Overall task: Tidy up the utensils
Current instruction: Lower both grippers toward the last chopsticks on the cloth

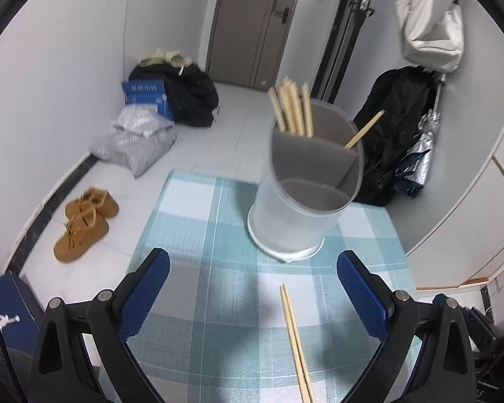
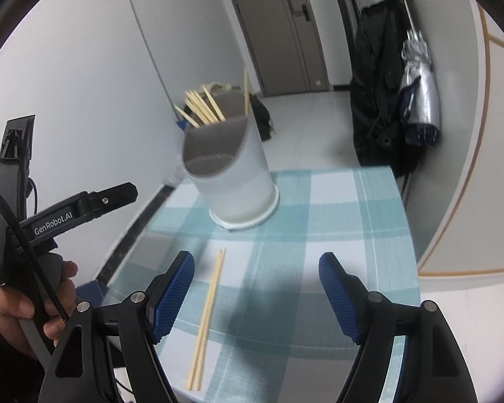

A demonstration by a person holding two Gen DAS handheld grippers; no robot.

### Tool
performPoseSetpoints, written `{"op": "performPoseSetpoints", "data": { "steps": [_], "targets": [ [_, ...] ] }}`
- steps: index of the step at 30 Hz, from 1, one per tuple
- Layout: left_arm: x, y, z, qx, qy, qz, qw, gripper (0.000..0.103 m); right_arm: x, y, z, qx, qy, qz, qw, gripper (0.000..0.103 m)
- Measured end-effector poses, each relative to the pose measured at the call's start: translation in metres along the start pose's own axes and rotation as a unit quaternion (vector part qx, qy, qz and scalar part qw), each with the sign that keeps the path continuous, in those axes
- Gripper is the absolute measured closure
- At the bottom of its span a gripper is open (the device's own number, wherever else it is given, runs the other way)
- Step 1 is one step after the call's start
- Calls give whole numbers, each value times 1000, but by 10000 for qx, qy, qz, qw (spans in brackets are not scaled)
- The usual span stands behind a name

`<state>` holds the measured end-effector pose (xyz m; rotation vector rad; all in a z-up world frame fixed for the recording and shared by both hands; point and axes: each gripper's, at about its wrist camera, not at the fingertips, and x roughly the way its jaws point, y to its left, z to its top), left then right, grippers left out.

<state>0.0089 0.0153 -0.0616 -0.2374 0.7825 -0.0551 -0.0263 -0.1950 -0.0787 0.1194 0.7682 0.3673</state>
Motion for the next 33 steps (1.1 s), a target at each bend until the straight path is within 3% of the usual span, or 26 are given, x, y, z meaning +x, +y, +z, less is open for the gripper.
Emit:
{"op": "performPoseSetpoints", "data": {
  "steps": [5,12,22,27,30,33],
  "targets": [
    [16,20,5,-410,373,-25,9985,5,31,0,-6,-17,543,-147,9984,27],
    [21,49,14,-777,427,108,9960,5,69,11,-4,-271,1144,-181,9929,31],
    [23,78,15,-1162,532,162,9917,5,137,43,-3,-756,1955,-161,9776,65],
    [24,85,17,-1329,605,-21,9893,5,147,55,-6,-849,2055,-32,9750,69],
    [23,85,19,-1352,605,-74,9889,5,152,59,-9,-1007,2163,-212,9709,77],
    [22,85,19,-1367,610,-126,9887,5,152,59,-8,-1081,2186,-296,9694,78]
  ]
}}
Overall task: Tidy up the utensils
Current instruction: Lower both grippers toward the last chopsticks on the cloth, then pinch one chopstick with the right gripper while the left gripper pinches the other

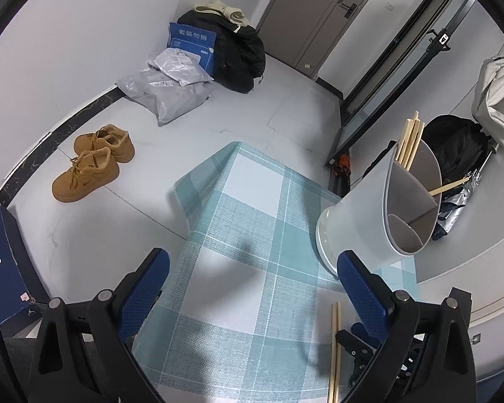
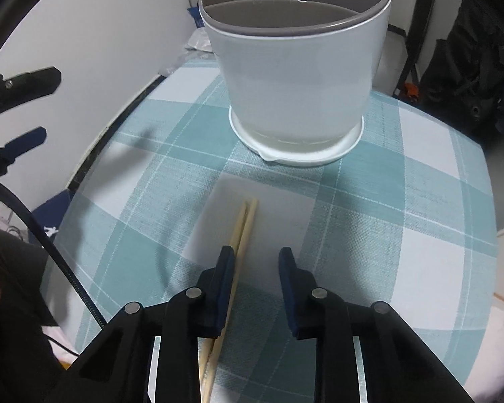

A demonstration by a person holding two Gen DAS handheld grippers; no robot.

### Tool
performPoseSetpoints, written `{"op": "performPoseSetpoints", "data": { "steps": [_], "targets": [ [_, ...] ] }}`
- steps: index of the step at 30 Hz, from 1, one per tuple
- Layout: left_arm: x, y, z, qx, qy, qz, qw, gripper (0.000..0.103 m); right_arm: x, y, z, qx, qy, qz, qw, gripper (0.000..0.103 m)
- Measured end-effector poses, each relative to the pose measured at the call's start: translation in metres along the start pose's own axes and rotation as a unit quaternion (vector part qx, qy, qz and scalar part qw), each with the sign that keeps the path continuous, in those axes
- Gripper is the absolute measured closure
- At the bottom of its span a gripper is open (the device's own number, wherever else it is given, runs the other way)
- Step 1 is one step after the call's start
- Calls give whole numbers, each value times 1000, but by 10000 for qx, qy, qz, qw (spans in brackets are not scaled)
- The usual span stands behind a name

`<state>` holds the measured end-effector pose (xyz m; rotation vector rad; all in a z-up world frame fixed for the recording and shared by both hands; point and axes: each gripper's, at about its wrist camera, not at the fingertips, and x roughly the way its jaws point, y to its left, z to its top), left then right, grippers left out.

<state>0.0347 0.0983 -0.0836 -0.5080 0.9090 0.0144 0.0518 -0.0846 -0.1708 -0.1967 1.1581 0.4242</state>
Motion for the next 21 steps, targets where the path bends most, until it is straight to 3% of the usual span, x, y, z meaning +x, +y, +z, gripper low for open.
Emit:
{"op": "performPoseSetpoints", "data": {
  "steps": [16,21],
  "targets": [
    [1,8,5,-26,107,-35,9999,5,5,27,13,-699,109,-497,9963,80],
    [0,11,6,-76,30,76,9999,5,5,23,18,-614,141,-387,9973,81]
  ]
}}
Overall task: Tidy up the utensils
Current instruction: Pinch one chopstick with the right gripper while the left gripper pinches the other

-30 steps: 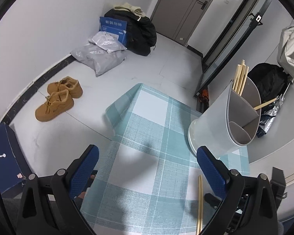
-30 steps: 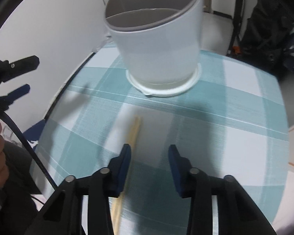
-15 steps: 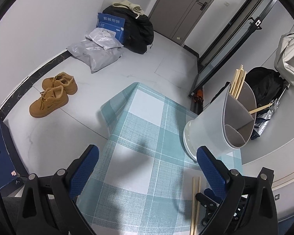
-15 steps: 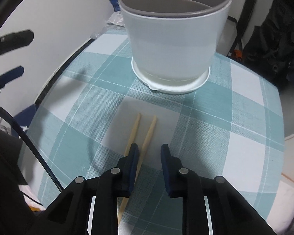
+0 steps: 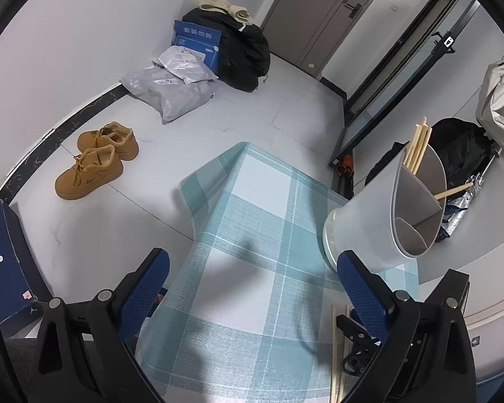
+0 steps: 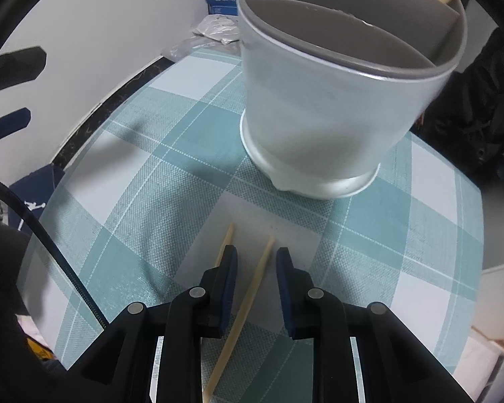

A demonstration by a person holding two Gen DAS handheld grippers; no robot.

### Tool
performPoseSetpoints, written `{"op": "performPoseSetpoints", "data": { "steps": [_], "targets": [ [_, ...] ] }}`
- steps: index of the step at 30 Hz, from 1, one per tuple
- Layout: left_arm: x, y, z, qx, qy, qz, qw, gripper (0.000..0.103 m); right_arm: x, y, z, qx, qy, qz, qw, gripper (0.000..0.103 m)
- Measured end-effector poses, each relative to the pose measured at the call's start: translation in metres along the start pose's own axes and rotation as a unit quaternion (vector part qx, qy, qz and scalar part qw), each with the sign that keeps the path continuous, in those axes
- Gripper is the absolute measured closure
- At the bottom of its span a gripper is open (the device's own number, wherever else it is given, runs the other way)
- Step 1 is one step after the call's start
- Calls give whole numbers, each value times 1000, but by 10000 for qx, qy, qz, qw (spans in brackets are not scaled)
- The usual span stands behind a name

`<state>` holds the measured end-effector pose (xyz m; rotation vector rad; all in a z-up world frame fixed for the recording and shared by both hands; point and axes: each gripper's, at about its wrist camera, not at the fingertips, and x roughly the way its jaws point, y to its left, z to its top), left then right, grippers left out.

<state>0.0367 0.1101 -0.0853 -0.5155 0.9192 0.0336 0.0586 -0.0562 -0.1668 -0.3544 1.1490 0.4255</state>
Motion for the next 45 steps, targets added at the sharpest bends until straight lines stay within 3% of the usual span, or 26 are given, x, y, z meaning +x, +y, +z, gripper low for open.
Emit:
{"op": "performPoseSetpoints", "data": {
  "steps": [2,4,7,15,22,25,28,33,40,42,44,45],
  "targets": [
    [0,1,0,-17,-28,54,10000,5,0,-4,1,50,16,92,9999,82],
    [2,0,-1,11,-19,111,9999,5,0,-3,-3,90,-16,202,9998,94],
    [5,-3,-3,68,0,167,9998,5,0,-10,-6,121,-95,349,9993,99],
    [18,-21,-17,155,354,123,9992,5,-17,-44,-26,806,-443,780,9927,99],
    [31,-53,-41,724,674,170,9950,5,-54,-88,-42,1577,-1135,1226,9732,99],
    [38,-62,-50,918,915,108,9915,5,-65,-105,-51,1877,-1387,1369,9627,99],
    [44,-77,-59,1335,975,268,9859,5,-72,-122,-60,2153,-1566,1486,9524,99],
    [59,-92,-71,1746,1263,321,9760,17,-81,-139,-66,2410,-1792,1540,9413,99],
    [67,-94,-71,1775,1327,552,9736,36,-87,-154,-69,2573,-2014,1524,9327,99],
    [69,-102,-75,1929,1355,614,9699,44,-89,-157,-70,2611,-2053,1531,9307,99],
    [71,-110,-79,2115,1320,800,9651,63,-91,-162,-72,2659,-2094,1562,9279,99],
    [72,-113,-81,2200,1299,924,9624,64,-94,-162,-72,2669,-2118,1562,9271,99]
  ]
}}
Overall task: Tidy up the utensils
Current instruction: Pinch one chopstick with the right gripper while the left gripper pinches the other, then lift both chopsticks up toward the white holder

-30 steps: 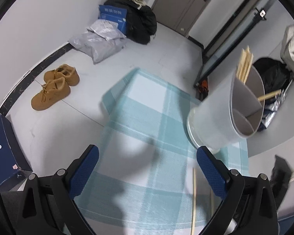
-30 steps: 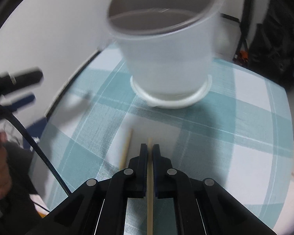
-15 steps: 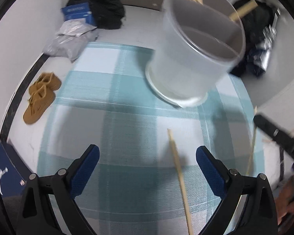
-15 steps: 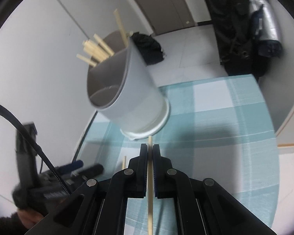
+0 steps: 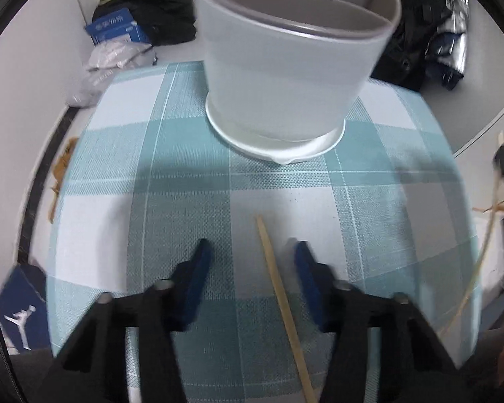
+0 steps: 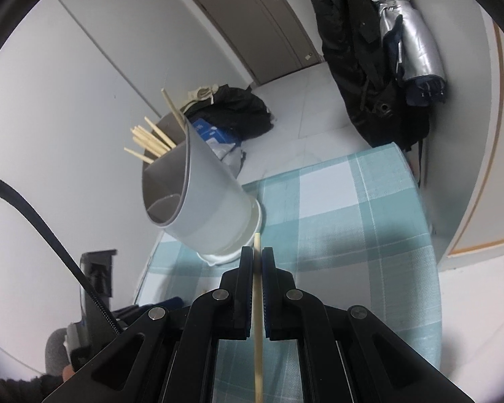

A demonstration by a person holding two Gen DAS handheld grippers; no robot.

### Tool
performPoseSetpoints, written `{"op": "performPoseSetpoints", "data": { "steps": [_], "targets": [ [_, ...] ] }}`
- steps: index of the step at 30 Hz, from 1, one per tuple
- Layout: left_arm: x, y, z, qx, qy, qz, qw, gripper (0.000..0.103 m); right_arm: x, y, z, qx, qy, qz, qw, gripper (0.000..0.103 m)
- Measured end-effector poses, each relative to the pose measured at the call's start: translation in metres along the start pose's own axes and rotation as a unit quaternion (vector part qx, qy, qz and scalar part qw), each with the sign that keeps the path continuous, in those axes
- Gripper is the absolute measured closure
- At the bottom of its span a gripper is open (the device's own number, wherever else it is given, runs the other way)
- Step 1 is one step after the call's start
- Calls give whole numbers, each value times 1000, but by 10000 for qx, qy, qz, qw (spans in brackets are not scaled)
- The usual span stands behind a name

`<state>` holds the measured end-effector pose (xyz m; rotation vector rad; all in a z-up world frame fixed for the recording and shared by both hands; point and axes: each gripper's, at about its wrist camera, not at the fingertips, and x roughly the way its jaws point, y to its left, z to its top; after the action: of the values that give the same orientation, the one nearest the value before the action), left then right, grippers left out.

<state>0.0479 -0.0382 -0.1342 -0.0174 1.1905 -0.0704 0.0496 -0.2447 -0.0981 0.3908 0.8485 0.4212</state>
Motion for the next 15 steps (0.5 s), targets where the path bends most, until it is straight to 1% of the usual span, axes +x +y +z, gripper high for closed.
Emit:
{"op": "performPoseSetpoints", "data": {
  "steps": [1,2,5,7,8,10,12,14,15],
  "targets": [
    [0,-4,0,36,-7,34,10000,73,-2,0,1,-6,-28,4,10000,99],
    [0,-6,1,7,5,-38,10000,83,-3,-1,3,-13,-66,0,10000,99],
    [1,-10,4,-89,97,-126,9998,95,-8,-5,7,48,-167,26,9998,99],
    [2,-15,7,-70,145,2,9999,97,-12,-8,10,116,-244,51,9996,99],
    [3,-18,7,-38,153,54,9999,100,-13,-9,11,138,-269,57,9995,99],
    [4,-23,8,32,136,146,9998,100,-16,-11,12,160,-320,71,9993,99],
    [4,-28,8,72,117,236,9996,101,-18,-11,13,175,-389,-1,9991,99],
    [4,-32,7,85,151,217,9996,101,-20,-11,13,176,-406,25,9990,99],
    [4,-33,7,76,188,61,9998,101,-21,-11,13,174,-419,21,9990,99]
  ]
}}
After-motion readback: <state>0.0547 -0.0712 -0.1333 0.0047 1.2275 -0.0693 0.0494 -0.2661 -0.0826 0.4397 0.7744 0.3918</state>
